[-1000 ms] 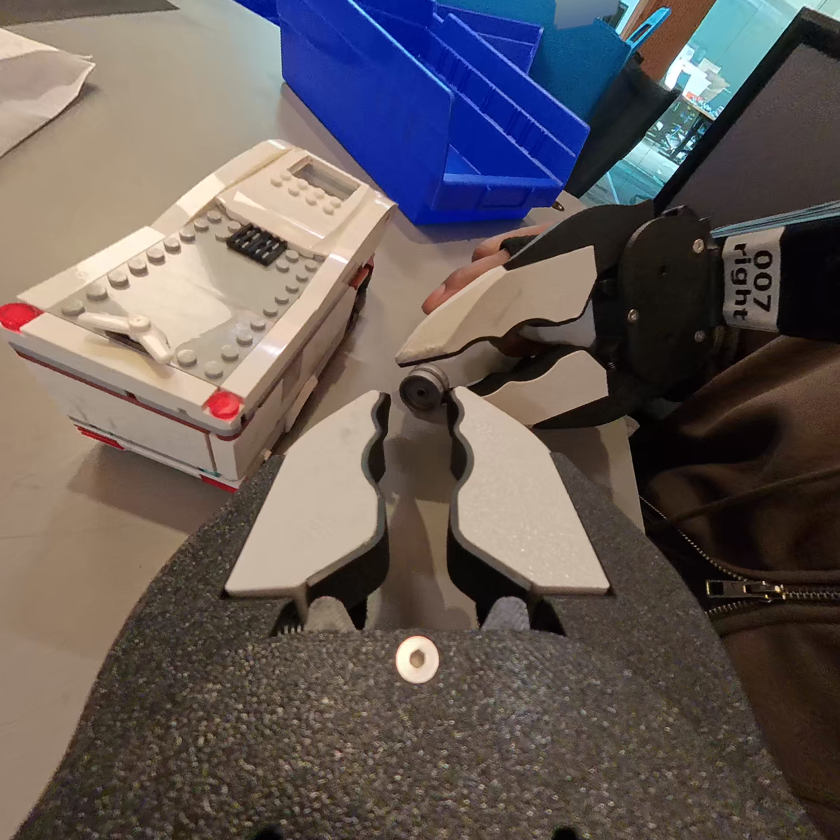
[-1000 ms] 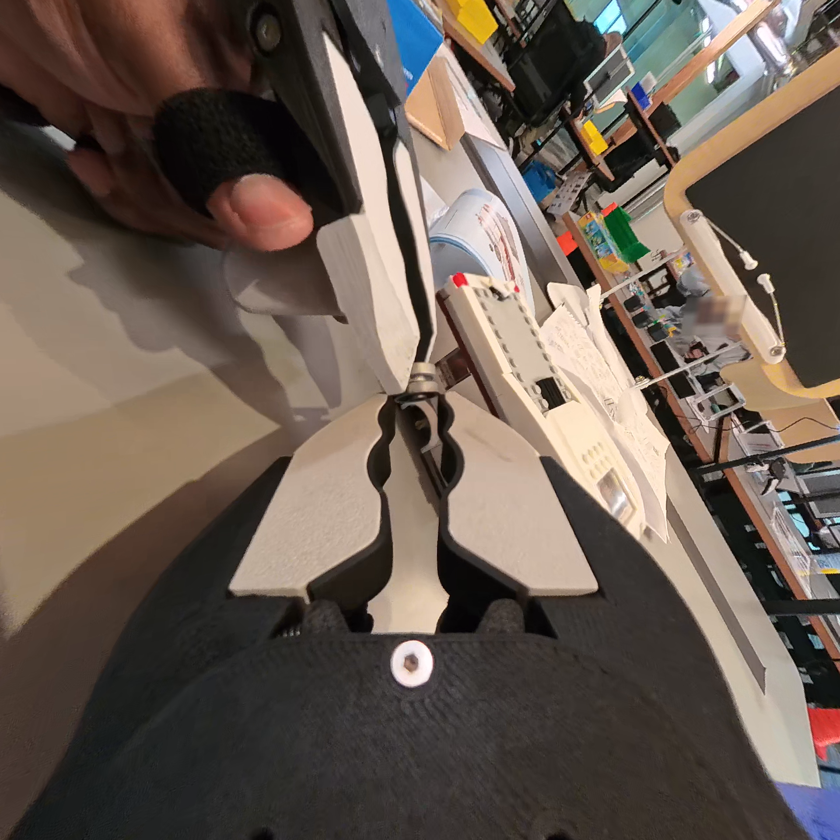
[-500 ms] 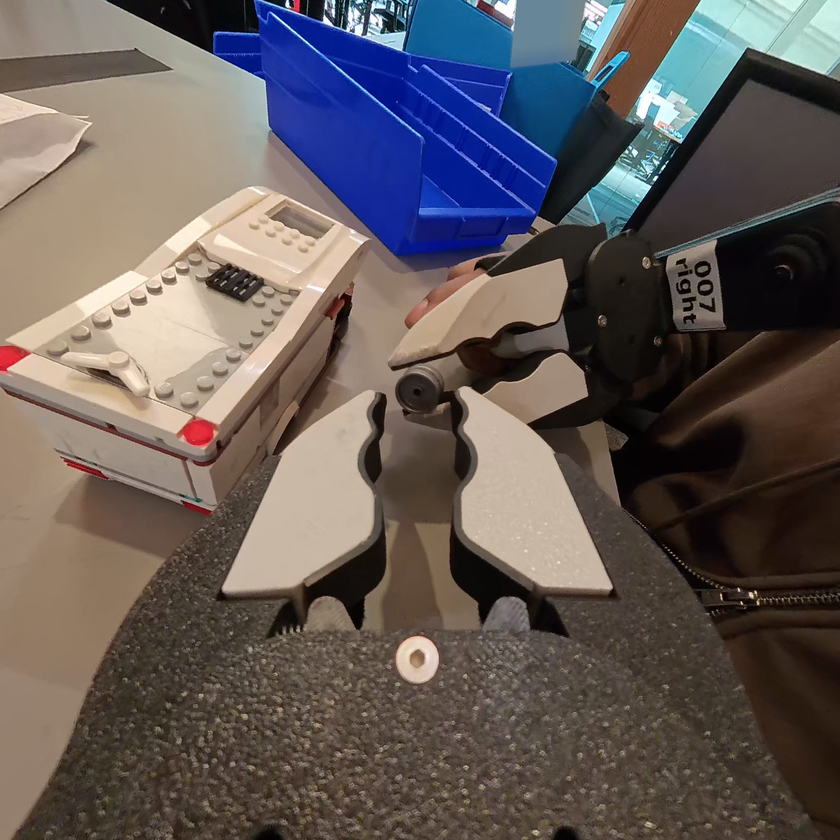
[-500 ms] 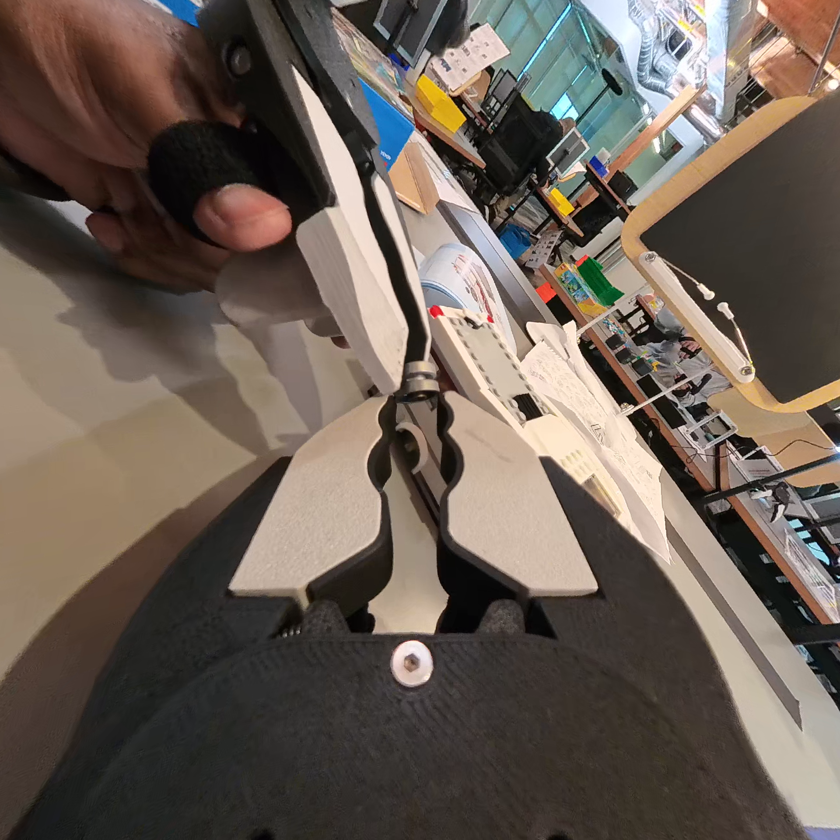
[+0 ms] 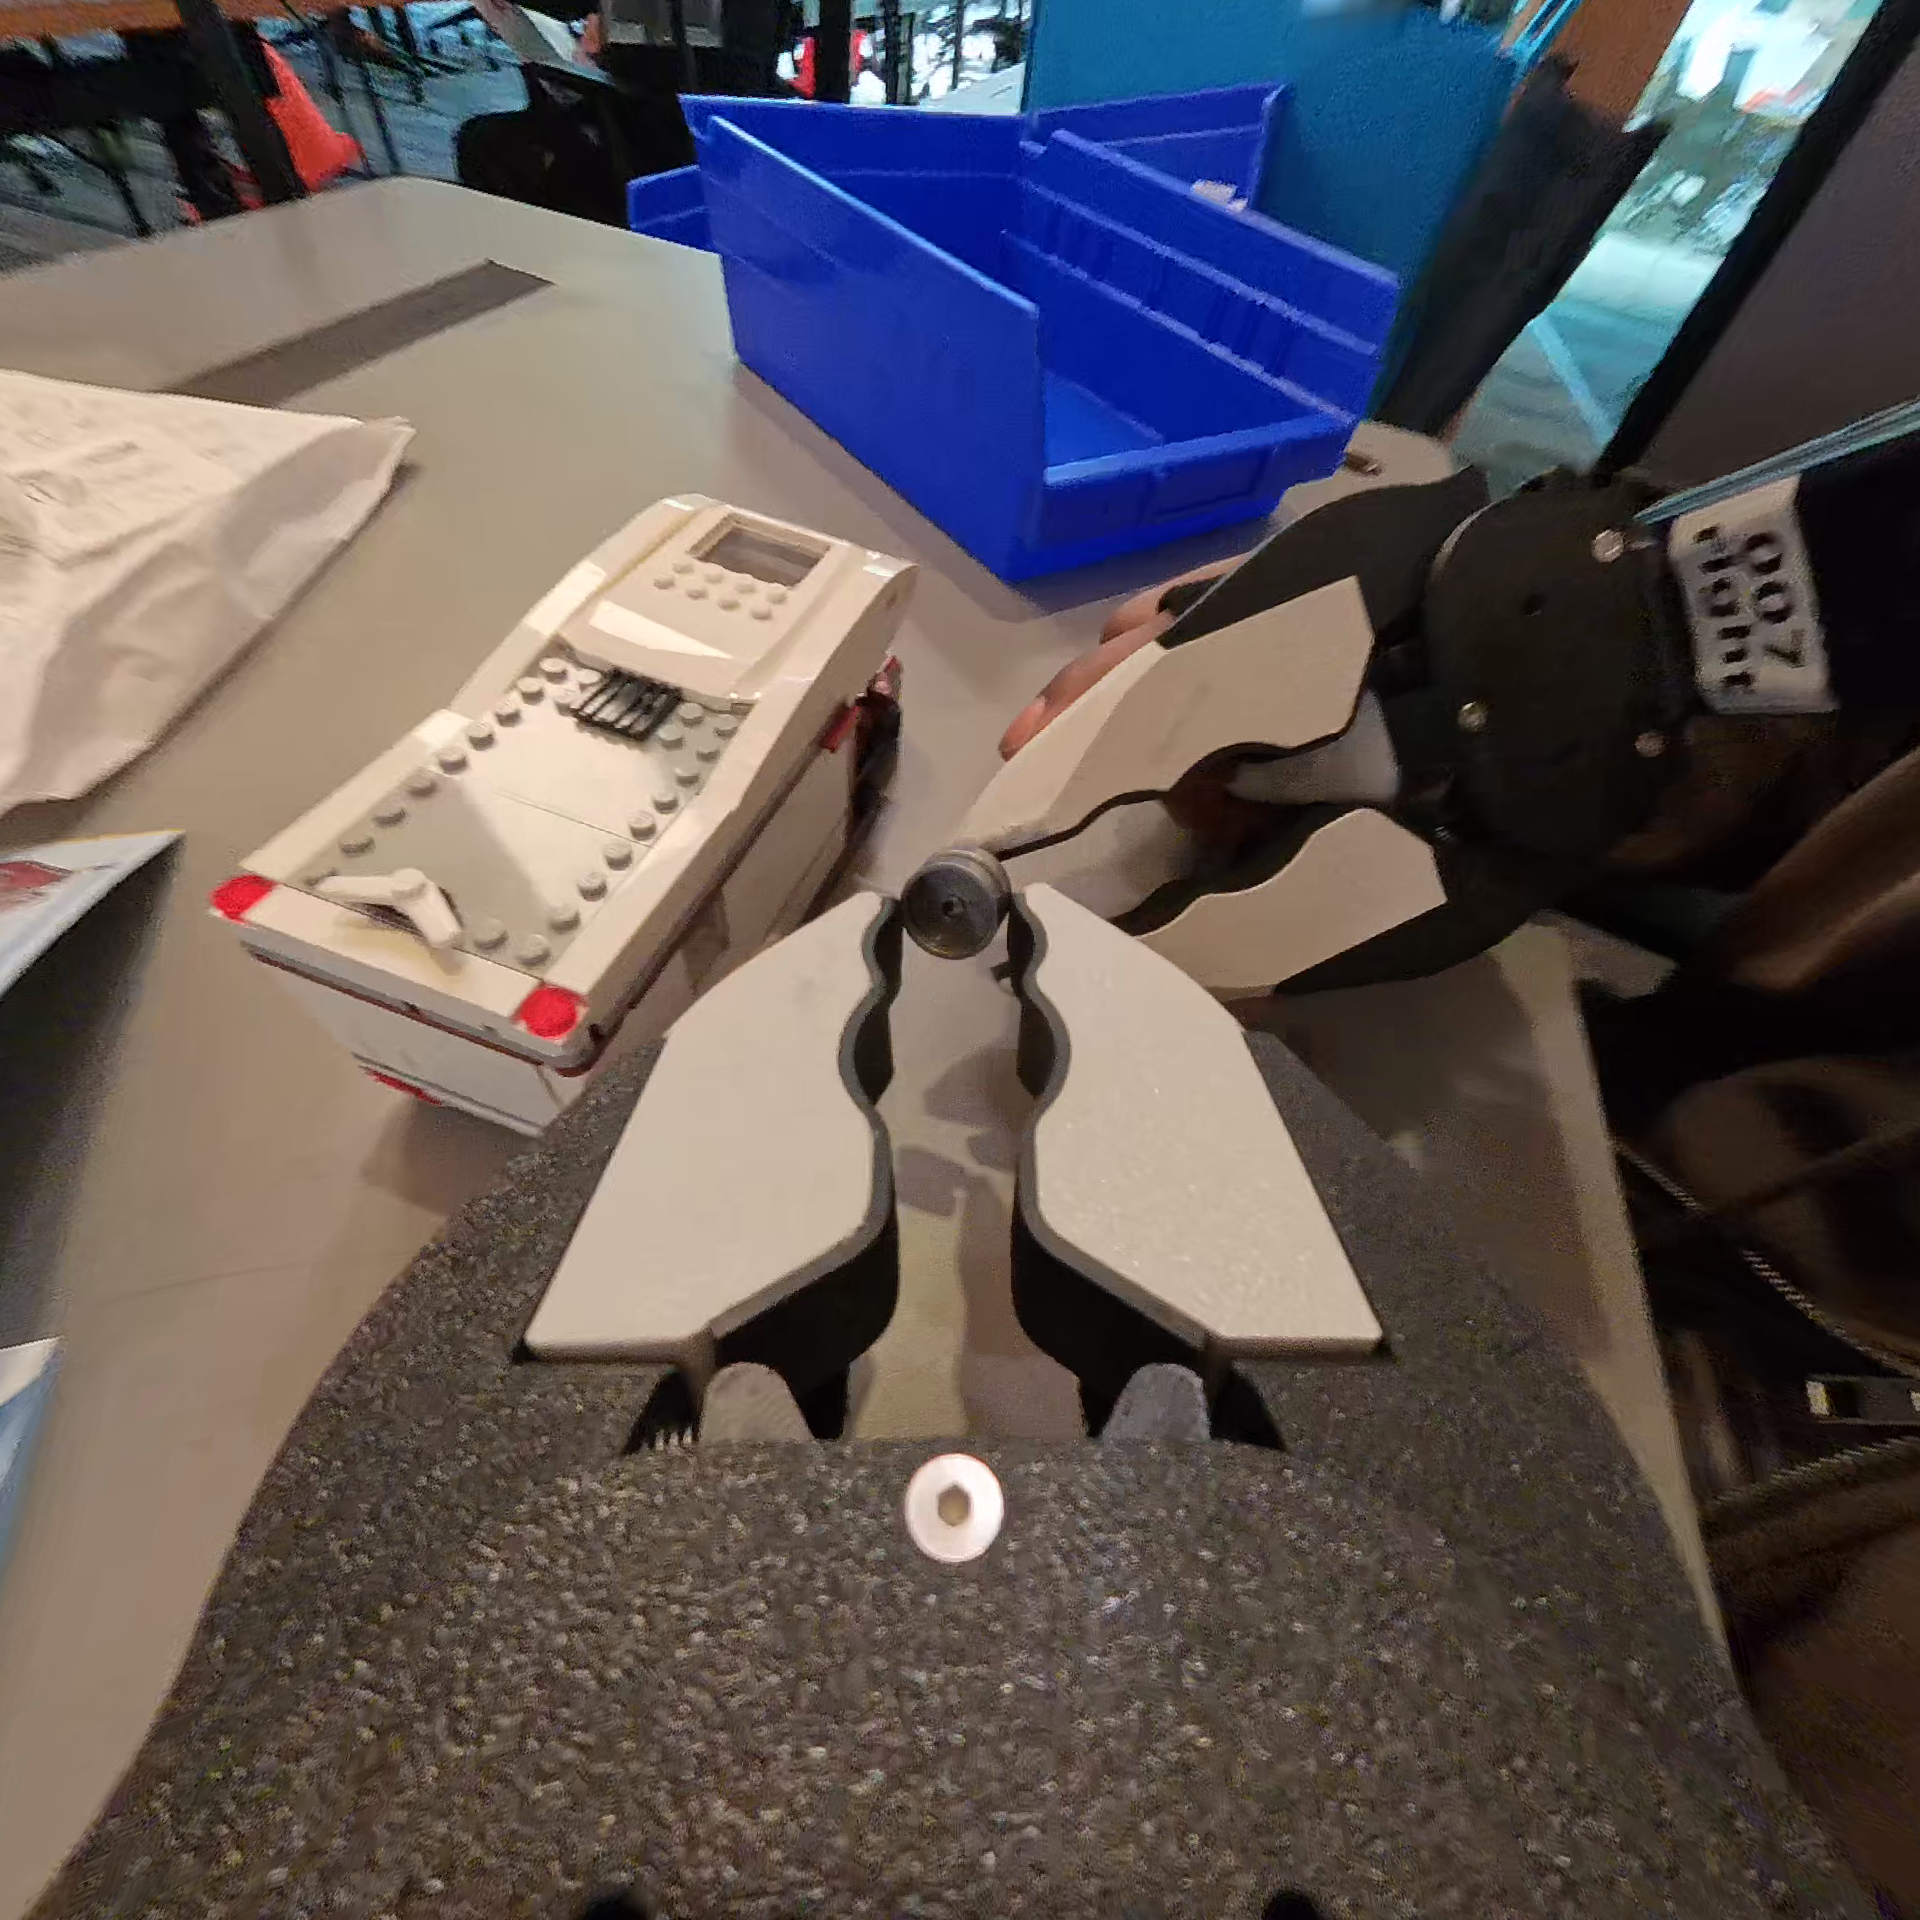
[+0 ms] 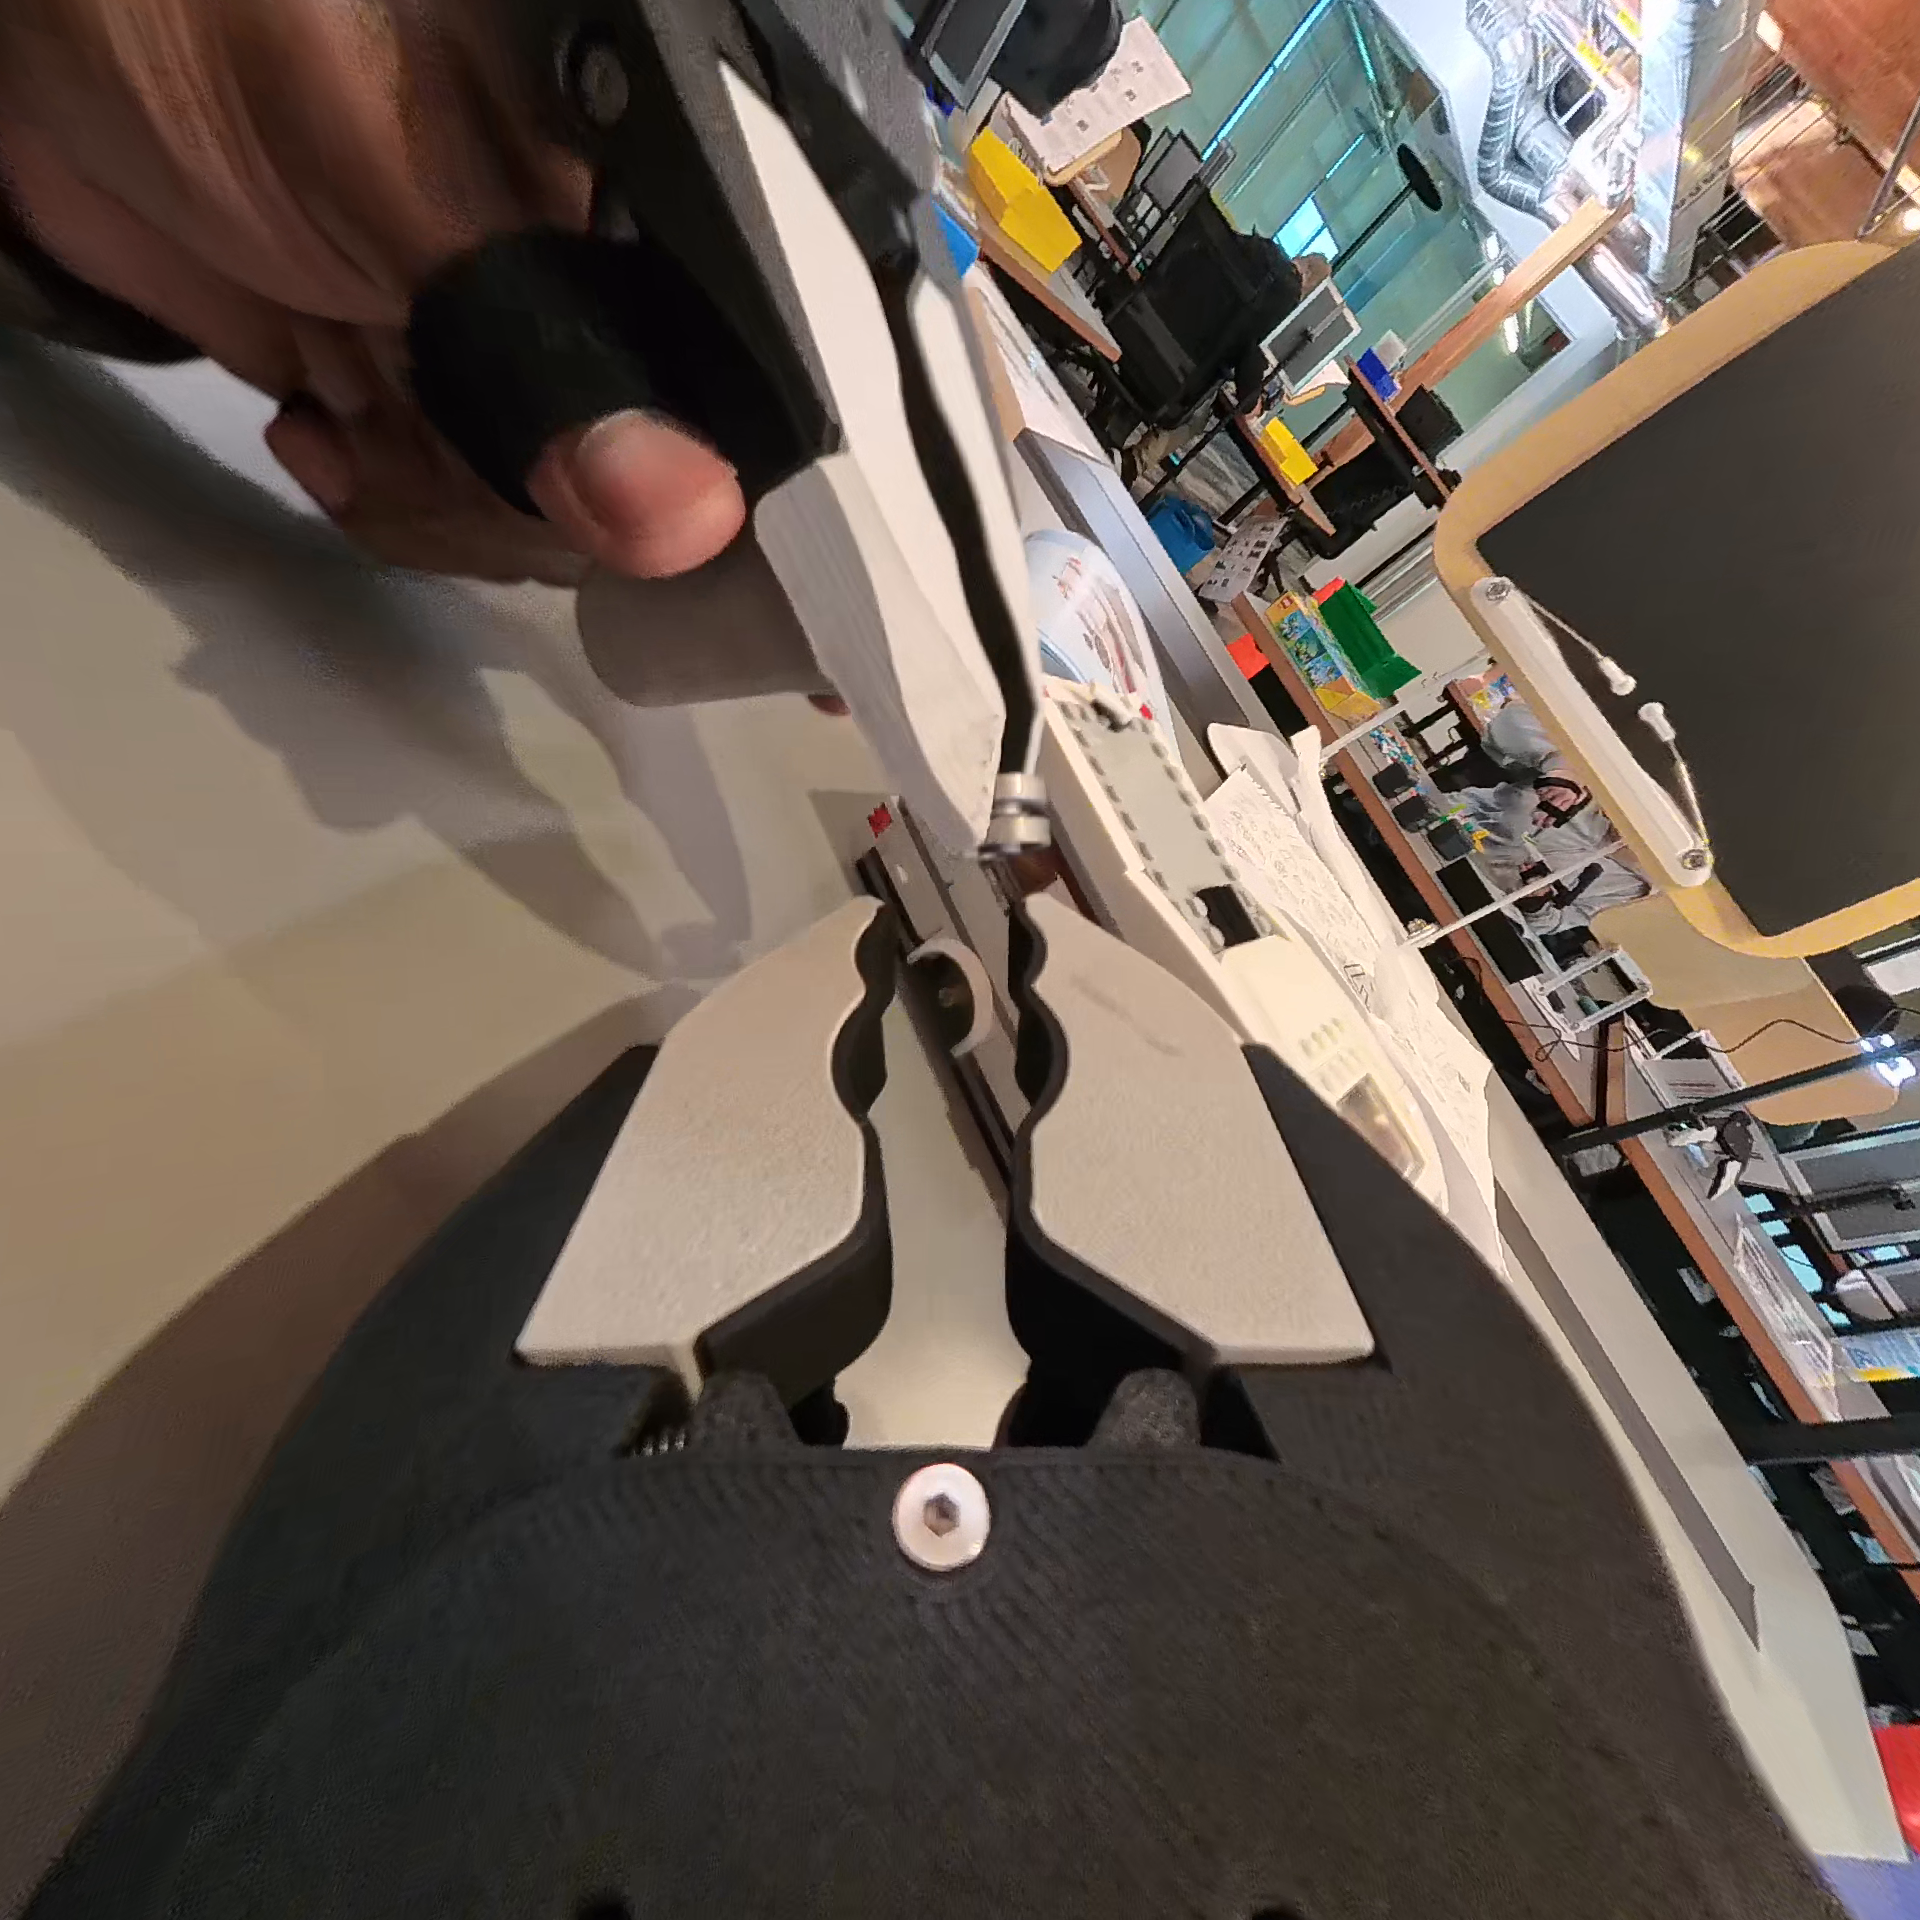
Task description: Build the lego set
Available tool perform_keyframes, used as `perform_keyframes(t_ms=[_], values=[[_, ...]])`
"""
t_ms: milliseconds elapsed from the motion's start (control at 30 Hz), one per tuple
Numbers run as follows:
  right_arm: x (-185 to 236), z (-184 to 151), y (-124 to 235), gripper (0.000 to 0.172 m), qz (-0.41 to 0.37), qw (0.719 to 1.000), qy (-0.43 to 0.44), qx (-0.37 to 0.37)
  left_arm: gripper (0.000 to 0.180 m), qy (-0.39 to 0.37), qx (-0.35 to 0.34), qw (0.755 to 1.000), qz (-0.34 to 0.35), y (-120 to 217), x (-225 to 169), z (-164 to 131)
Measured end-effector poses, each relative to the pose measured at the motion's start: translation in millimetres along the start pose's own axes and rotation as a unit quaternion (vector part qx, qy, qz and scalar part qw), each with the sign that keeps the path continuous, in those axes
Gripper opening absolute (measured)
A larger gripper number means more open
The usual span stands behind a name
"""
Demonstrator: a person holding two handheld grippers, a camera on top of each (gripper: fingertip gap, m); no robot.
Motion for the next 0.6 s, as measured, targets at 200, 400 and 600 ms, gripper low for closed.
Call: perform_keyframes(t_ms=[200, 400, 600], values=[[1.6, -4.5, 6.5, 0.021, -0.001, 1.0, 0.009, 0.019, 0.02, -0.088, 0.02, 0.993, 0.071, -2.8, -7.5, -2.5], [2.1, -12.0, 15.7, 0.021, -0.007, 0.999, 0.01, 0.039, 0.02, -0.013, 0.003, 1.0, 0.018, 0.6, 2.8, -1.3], [-0.1, -21.5, 34.3, 0.021, -0.007, 0.997, 0.04, 0.073, 0.019, 0.24, -0.117, 0.941, -0.208, 25.1, 43.8, 5.8]])
Point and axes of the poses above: each gripper's, where its closed fingertips meet, y back along the fingers, z out of its top, x = y × z across the jaws, the point moved 10 cm from there along y, back along the fingers, and after that the axes turned 14 degrees about y, right-handed, at the moved point
